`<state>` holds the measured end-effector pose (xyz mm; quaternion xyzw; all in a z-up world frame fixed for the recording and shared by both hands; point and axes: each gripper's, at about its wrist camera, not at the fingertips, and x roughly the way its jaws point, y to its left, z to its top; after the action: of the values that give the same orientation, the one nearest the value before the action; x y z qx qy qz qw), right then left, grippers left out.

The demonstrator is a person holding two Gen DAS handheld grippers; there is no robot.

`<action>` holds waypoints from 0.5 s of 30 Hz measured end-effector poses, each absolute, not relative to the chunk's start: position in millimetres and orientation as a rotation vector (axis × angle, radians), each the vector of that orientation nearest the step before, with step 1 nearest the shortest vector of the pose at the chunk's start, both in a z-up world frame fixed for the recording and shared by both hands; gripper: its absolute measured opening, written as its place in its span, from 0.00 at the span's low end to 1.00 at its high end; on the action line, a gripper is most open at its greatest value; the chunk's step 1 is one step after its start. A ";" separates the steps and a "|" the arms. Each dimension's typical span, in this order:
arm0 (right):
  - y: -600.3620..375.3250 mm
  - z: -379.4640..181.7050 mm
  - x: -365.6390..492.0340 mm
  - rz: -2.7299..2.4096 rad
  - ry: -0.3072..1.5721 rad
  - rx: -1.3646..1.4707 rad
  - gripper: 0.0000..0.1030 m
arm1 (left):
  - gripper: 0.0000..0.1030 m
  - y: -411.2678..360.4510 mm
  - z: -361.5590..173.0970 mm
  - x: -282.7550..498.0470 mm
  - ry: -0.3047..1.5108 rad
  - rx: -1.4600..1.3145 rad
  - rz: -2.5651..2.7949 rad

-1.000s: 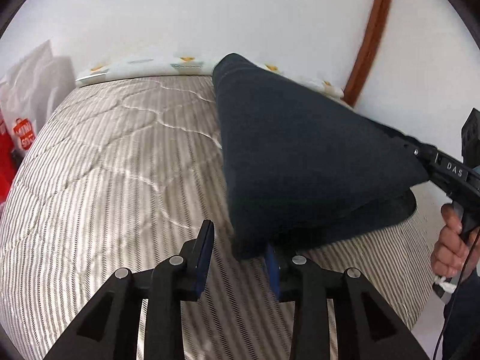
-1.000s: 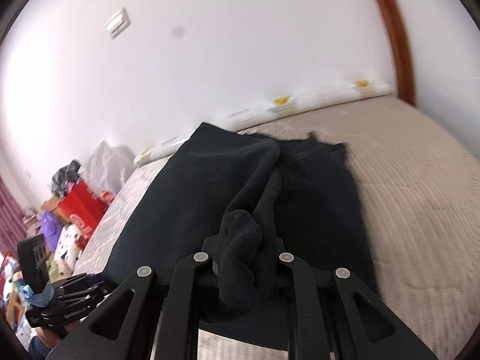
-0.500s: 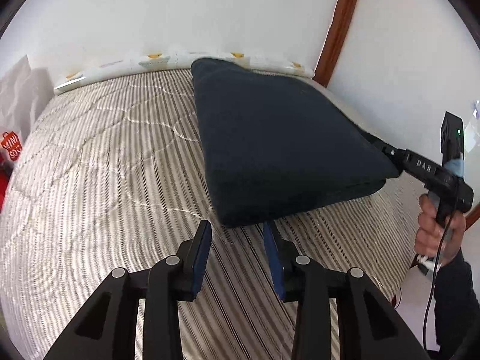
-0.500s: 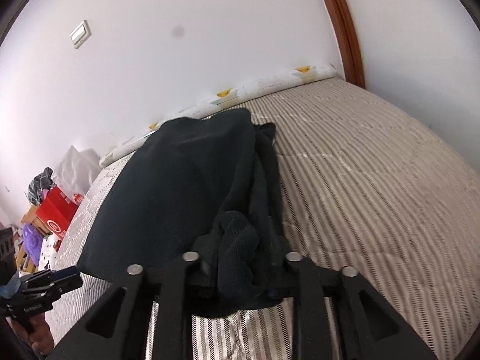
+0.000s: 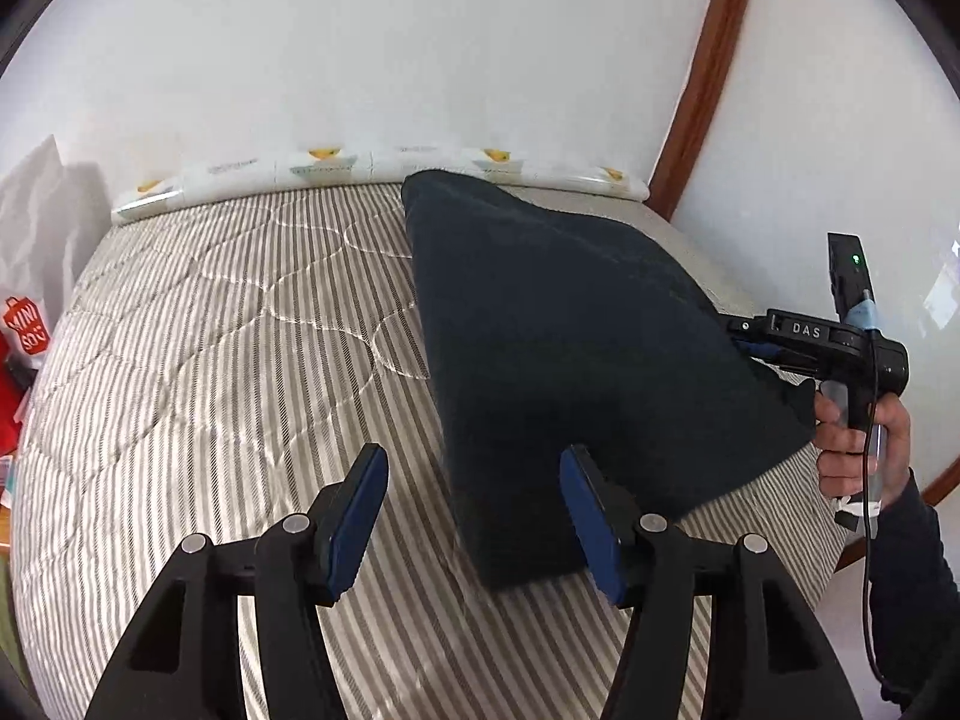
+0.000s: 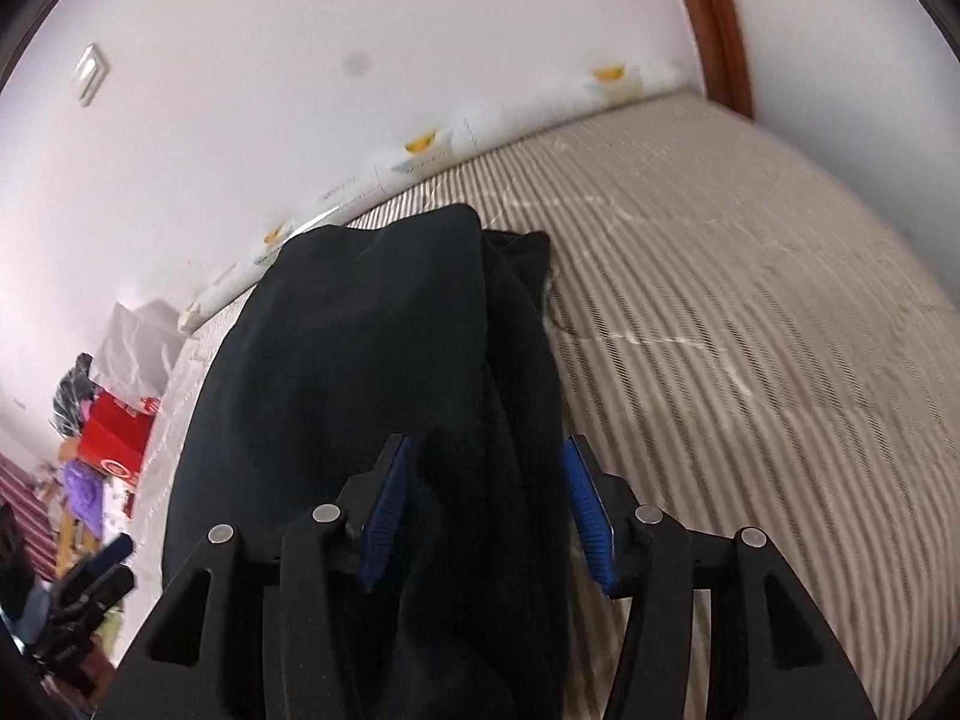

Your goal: Fold small clothes

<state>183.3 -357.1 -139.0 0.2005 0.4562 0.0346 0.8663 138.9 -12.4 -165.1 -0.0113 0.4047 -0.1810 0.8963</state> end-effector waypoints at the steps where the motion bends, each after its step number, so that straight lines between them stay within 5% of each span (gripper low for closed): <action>1: -357.8 -141.8 189.6 0.073 0.969 0.422 0.50 | 0.56 -12.1 -168.7 144.4 0.846 -0.024 -0.372; 6: -362.0 -166.5 218.8 0.122 1.086 0.453 0.46 | 0.56 -12.1 -176.0 159.6 0.861 -0.035 -0.384; 7: -362.6 -167.8 222.1 0.143 1.090 0.466 0.29 | 0.56 -11.5 -176.1 160.6 0.859 -0.035 -0.384; 9: -360.6 -165.1 226.3 0.200 1.080 0.458 0.20 | 0.56 -9.4 -176.8 164.1 0.856 -0.039 -0.378; 15: -358.8 -151.5 252.5 0.212 1.014 0.368 0.16 | 0.56 -2.3 -178.8 178.1 0.862 -0.082 -0.362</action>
<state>252.5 -358.8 -151.5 0.1751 0.4817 0.1006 0.8528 178.1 -2.3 -178.8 -0.0396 0.4155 -0.1744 0.8918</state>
